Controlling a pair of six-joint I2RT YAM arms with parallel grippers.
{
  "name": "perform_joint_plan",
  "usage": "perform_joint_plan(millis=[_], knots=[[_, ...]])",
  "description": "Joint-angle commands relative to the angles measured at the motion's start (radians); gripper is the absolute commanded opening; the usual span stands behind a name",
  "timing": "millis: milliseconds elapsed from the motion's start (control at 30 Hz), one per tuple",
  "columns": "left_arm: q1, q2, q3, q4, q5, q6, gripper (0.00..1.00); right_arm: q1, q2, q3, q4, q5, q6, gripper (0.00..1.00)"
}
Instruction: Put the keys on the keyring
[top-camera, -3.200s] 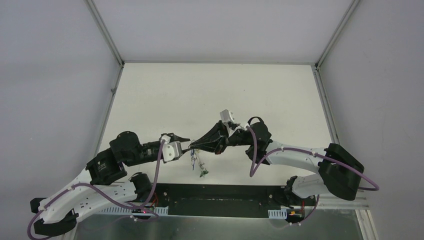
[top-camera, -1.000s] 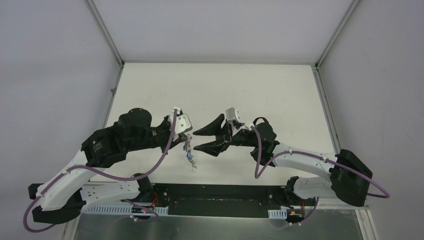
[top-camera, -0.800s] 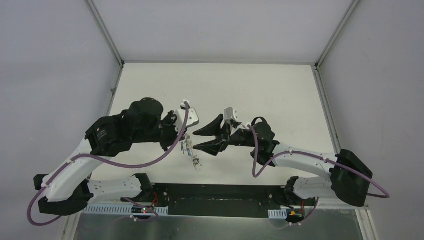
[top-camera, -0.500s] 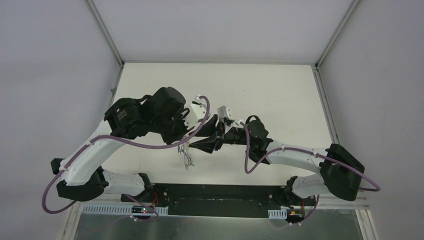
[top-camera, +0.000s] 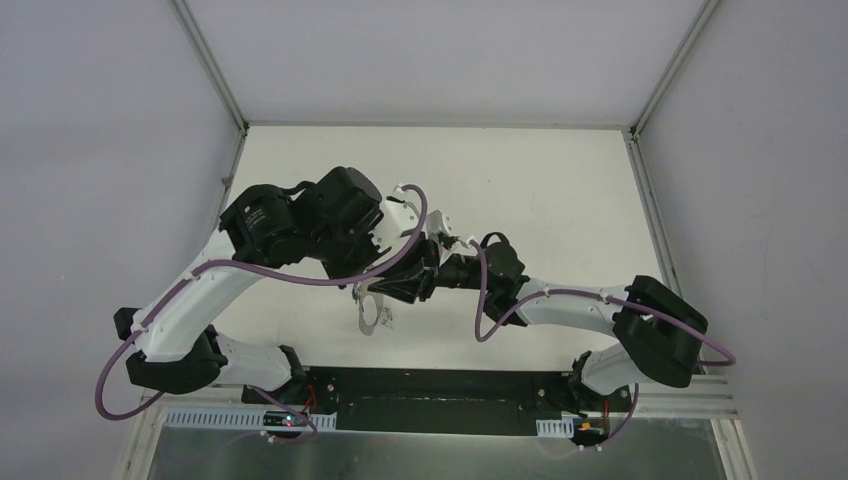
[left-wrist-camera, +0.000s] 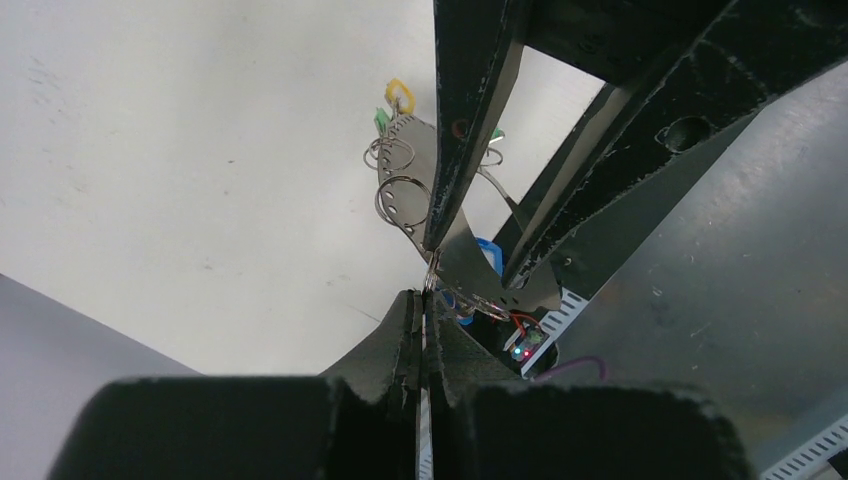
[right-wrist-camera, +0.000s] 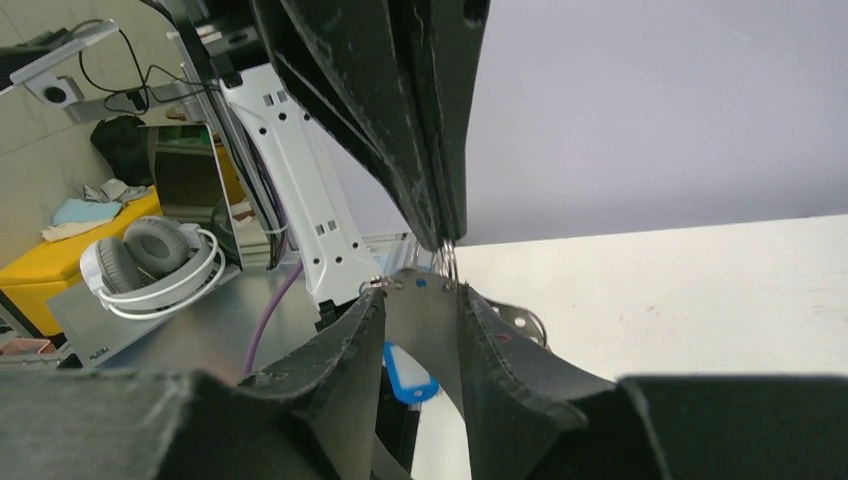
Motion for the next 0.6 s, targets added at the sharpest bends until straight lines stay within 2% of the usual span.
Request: perform_joint_plan(millis=[0,200,433,567], knots=[[-0.013,-0.013,0.025,-0.094,-0.004,-0.010,0.00,0.010,0.001,0.058,0.087,0.021,0.027,0.35],[-0.015,-0.026,0.011,-0.088,-0.004,-0.001,0.00,0.010,0.001,0.065,0.077,0.034,0.025,0.34],[-0.015,-0.052,-0.022,-0.048,0.007,0.002,0.00,0.013,0.017,0.083,0.071,0.006,0.031,0.00],[-0.015,-0.071,-0.036,-0.028,0.014,0.004,0.00,0.013,0.018,0.085,0.067,-0.001,0.034,0.00]])
